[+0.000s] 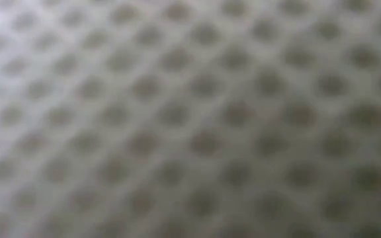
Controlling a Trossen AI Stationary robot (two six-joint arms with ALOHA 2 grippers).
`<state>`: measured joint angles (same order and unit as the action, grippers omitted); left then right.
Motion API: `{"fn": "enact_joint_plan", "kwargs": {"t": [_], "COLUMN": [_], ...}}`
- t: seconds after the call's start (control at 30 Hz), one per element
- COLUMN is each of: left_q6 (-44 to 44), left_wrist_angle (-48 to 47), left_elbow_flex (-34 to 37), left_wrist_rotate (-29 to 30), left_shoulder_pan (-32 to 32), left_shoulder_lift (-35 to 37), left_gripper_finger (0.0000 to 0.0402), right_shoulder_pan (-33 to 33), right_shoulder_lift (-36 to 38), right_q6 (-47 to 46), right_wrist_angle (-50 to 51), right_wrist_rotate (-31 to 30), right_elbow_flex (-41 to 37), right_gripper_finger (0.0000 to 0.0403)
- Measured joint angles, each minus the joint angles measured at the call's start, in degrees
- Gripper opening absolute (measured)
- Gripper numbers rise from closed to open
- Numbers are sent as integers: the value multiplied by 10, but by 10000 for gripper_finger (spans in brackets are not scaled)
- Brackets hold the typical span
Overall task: Sort clothes
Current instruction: Put the black shorts into the white bin
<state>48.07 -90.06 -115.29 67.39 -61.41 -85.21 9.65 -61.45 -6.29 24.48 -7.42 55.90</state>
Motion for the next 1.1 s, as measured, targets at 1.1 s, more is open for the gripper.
{"fn": "enact_joint_plan", "kwargs": {"t": [1.1], "left_q6": [-418], "left_wrist_angle": [125], "left_elbow_flex": [-197], "left_wrist_rotate": [228], "left_shoulder_pan": [34], "left_shoulder_lift": [10], "left_gripper_finger": [0], "right_shoulder_pan": [-8], "right_shoulder_lift": [6], "right_q6": [119], "right_wrist_angle": [-302], "right_wrist_rotate": [92], "right_elbow_flex": [15], "right_gripper_finger": [13]}}
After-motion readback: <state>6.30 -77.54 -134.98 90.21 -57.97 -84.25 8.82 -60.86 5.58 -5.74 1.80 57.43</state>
